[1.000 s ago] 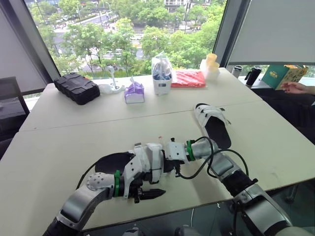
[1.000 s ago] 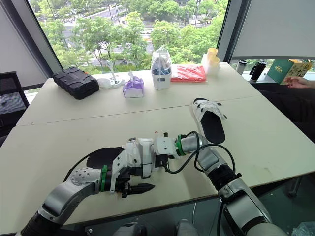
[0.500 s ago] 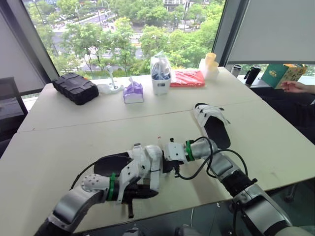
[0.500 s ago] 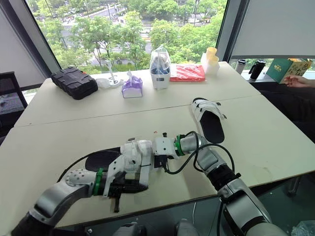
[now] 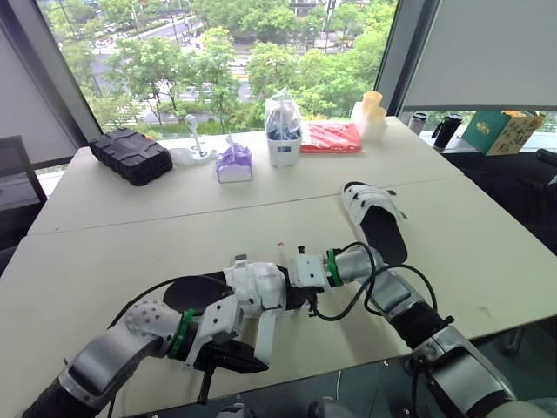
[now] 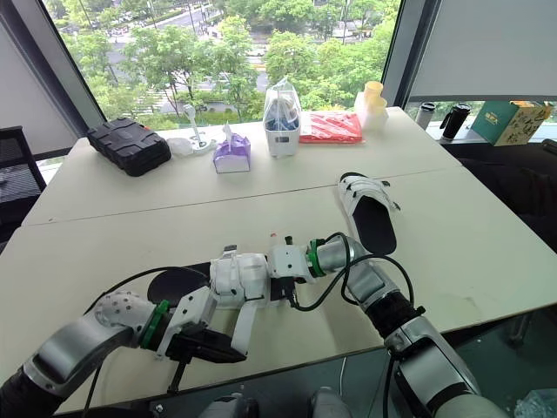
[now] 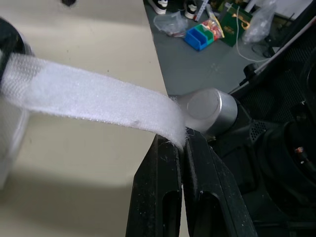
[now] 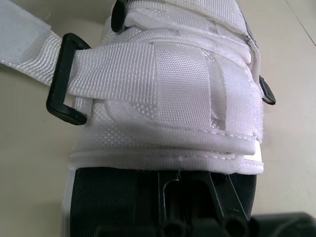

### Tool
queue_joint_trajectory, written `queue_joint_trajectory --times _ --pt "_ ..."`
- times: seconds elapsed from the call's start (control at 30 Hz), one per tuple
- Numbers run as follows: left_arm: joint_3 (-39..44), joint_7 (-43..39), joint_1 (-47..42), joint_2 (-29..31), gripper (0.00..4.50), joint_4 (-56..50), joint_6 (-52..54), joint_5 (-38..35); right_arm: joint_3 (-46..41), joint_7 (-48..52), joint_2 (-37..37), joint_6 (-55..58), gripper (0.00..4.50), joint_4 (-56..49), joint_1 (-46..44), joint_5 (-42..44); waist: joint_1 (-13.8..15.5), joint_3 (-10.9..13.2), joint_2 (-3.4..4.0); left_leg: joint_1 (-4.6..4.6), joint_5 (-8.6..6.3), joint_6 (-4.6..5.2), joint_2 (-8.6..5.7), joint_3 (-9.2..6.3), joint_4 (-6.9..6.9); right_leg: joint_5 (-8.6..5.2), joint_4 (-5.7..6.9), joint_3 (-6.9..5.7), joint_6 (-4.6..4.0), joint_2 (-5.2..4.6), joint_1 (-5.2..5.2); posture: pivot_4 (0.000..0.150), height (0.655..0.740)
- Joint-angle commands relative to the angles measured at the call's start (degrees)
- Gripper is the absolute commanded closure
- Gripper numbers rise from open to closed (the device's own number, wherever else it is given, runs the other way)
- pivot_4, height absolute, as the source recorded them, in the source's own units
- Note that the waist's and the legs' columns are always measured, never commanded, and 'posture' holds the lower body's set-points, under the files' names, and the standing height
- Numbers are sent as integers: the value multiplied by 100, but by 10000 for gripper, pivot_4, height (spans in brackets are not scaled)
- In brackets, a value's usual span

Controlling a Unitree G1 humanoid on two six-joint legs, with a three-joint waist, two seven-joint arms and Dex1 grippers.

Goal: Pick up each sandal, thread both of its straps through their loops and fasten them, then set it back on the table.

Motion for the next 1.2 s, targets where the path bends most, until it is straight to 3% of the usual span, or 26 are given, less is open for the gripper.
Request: queue_joint_trajectory --times 0.03,0.17,0.3,0.63,1.07,1.1,1.2 --pt "380 -105 -459 -35 44648 -90 236 -446 122 22 -81 134 45000 226 111 -212 1 0 0 1 0 0 0 0 5 0 0 0 0 0 3 1500 7400" --pt "880 27 -1076 -253 44648 109 932 -1261 120 -2 -71 111 45000 271 79 -223 -4 3 -5 2 1 1 -1 0 13 -7 1 -1 13 2 8 1500 7400" --pt "1147 283 -1454 -557 44648 525 1274 -1521 117 -35 -57 101 45000 285 73 -226 -20 12 -13 0 1 1 -1 0 10 2 6 -2 10 8 3 1500 7400" --pt "1869 1626 -1541 -1563 44648 1393 2418 -2316 101 -95 -81 62 45000 339 35 -245 -11 31 -32 1 4 -3 -1 -2 25 12 17 0 23 11 6 1500 7400" --pt "1841 3048 -1469 -2024 44648 1815 2966 -1924 115 -123 -62 -22 45000 484 -74 -261 -2 31 -35 8 6 -9 -2 -4 37 17 19 1 21 10 19 1500 7400" --pt "1922 3102 -1495 -2089 38298 1835 3078 -2036 117 -130 -59 -34 45000 511 -88 -270 -3 30 -33 12 6 -9 -2 -4 39 17 19 0 21 10 24 1500 7400" --pt "2180 3372 -1604 -2325 25557 1905 3301 -2273 120 -144 -39 -43 45000 543 -106 -272 -2 30 -35 13 5 -9 -2 -5 51 18 19 0 20 10 31 1500 7400"
